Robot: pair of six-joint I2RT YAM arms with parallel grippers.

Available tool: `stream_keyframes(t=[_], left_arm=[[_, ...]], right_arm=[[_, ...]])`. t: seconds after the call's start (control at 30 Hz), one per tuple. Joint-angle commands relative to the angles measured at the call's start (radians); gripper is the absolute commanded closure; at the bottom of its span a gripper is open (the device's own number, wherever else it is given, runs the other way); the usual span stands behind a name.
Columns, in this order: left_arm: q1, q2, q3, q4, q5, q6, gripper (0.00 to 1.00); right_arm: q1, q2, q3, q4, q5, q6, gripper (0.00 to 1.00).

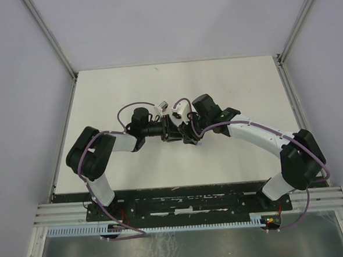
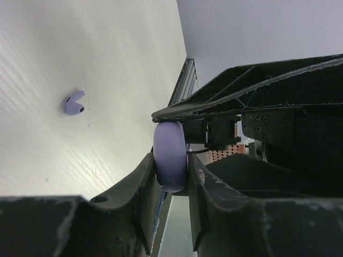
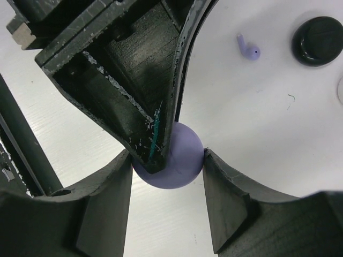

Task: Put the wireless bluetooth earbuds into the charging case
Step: Pick up the charging case at the center of the board.

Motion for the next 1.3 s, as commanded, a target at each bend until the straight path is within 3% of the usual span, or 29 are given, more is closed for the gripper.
stream_keyframes(t=[0.0,0.13,0.23,0.27,0.43,0.57,0.73,0.93,1.27], left_arm=[[-0.019,-0.004,0.027,0.029,0.081,0.029,0.70],[-0.019,-0.001,0.027,0.048,0.074,0.015,0.86],[-0.019,0.004,0.029,0.061,0.056,0.003,0.89],[-0.018,0.008,0.031,0.064,0.044,-0.003,0.90],[-0.006,0.009,0.033,0.113,-0.089,-0.057,0.94],[0.011,0.018,0.013,0.255,-0.224,-0.169,0.96],[0.017,0.069,-0.036,0.495,-0.376,-0.341,0.97],[0.008,0.166,-0.119,0.862,-0.533,-0.512,0.97],[-0.058,0.170,-0.158,0.977,-0.686,-0.510,0.97]], right_arm=[[-0.008,-0.024,0.029,0.081,0.025,-0.020,0.63],[-0.010,-0.025,0.029,0.083,0.033,-0.013,0.57],[-0.018,-0.032,0.030,0.100,0.055,0.035,0.26],[-0.025,-0.042,0.027,0.113,0.055,0.058,0.21],[-0.090,-0.136,-0.007,0.192,0.125,0.210,0.12],[-0.161,-0.182,-0.026,0.201,0.168,0.357,0.11],[-0.270,-0.236,-0.136,0.328,0.099,0.628,0.13],[-0.360,-0.185,-0.290,0.648,-0.083,0.949,0.22],[-0.363,-0.044,-0.329,0.934,-0.185,1.187,0.26]])
